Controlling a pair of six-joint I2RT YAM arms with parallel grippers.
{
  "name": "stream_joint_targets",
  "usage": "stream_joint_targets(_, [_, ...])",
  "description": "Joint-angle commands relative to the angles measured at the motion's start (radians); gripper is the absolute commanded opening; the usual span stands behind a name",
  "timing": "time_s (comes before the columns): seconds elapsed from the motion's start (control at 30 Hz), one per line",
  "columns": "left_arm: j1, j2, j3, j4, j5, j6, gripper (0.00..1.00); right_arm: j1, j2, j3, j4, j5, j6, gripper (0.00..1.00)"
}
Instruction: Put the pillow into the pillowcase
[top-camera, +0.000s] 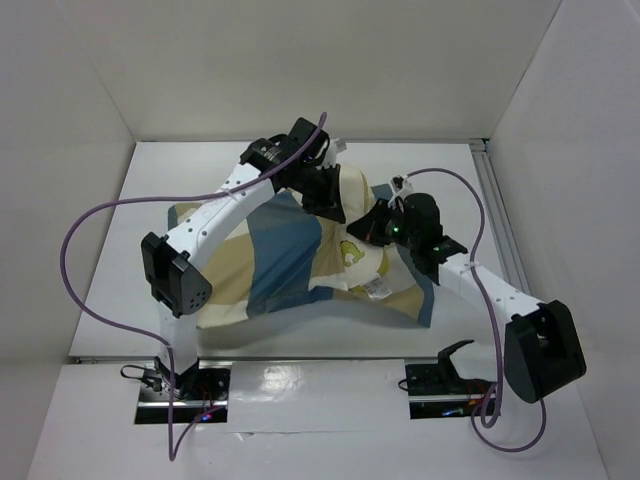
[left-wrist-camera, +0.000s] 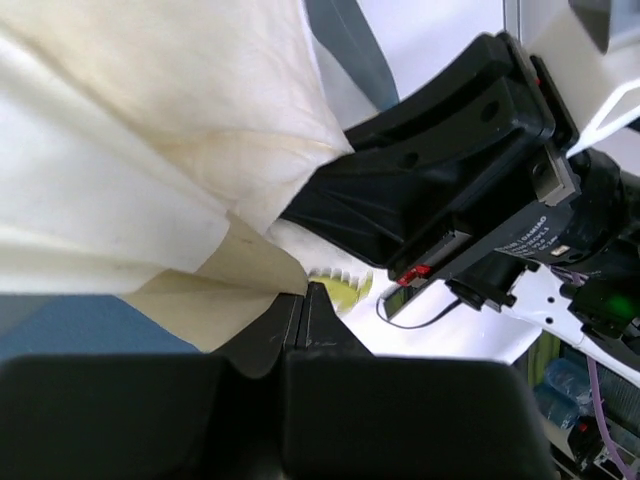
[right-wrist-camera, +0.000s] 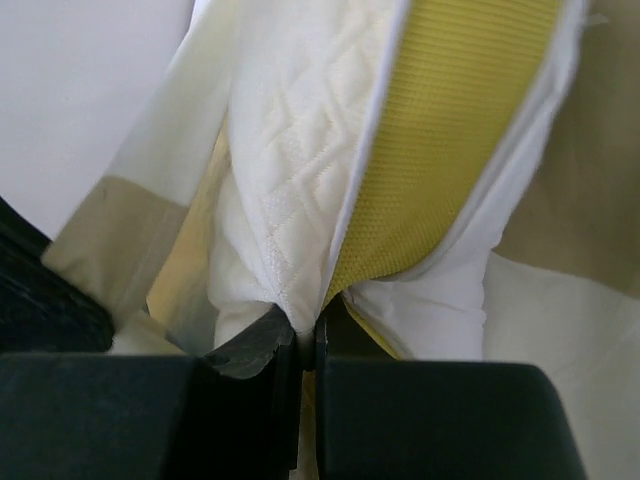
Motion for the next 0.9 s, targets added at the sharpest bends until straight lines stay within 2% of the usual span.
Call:
stream_joint_targets(0.0, [0.007,0.012,0.021,0.201,0.041,-0.006,0.00,0.063,-0.004,-0.053,0.047,-0.109,0.069,0.00])
stream_joint_targets(0.17, [-0.002,-0.075,-0.201,0.273,0.016,-0.026,0.00,0.143,0.102,-0.063,0.167,-0.089,0.089,0.00])
stream_joint_targets(0.2, [-0.002,-0.096,-0.294,0.293,0.016,-0.026,0.00,0.154,0.160,-0.063,0.196,-0.101,0.103,0.00])
stream_joint_targets(0.3, [-0.002,-0.164,-0.431,0.343,0.027,-0.052,0.00,0.183,0.246,-0.063,0.299,-0.124,0.127,0.00])
stream_joint_targets(0.33, [-0.011,-0.177,-0.448,0.343,0.009,-0.052,0.00,0.192,0.283,-0.040,0.299,-0.138,0.138,0.00])
stream_joint_targets(0.43, [-0.011,-0.214,-0.447,0.260,-0.085,-0.038,0.00,0.192,0.260,-0.030,0.262,-0.111,0.118,0.00])
stream_joint_targets(0.47, [-0.011,-0.214,-0.433,0.230,-0.118,-0.011,0.02,0.192,0.243,-0.030,0.203,-0.096,0.106,0.21])
stream_joint_targets(0.5, [-0.002,-0.214,-0.415,0.203,-0.184,0.005,0.10,0.192,0.226,-0.030,0.169,-0.080,0.088,0.39])
stream_joint_targets(0.6, [-0.002,-0.179,-0.340,0.109,-0.286,0.051,0.36,0.192,0.147,-0.020,0.031,-0.010,0.032,0.77])
stream_joint_targets(0.63, [0.010,-0.165,-0.305,0.092,-0.330,0.051,0.50,0.192,0.111,-0.020,-0.003,0.009,0.022,0.80])
stream_joint_targets(0.7, [0.010,-0.127,-0.271,0.067,-0.369,0.077,0.64,0.162,0.078,-0.020,-0.087,0.040,-0.001,0.81])
stream_joint_targets(0.87, [0.030,-0.019,-0.121,0.044,-0.479,0.086,0.65,0.074,-0.047,-0.049,-0.183,0.092,-0.023,0.82])
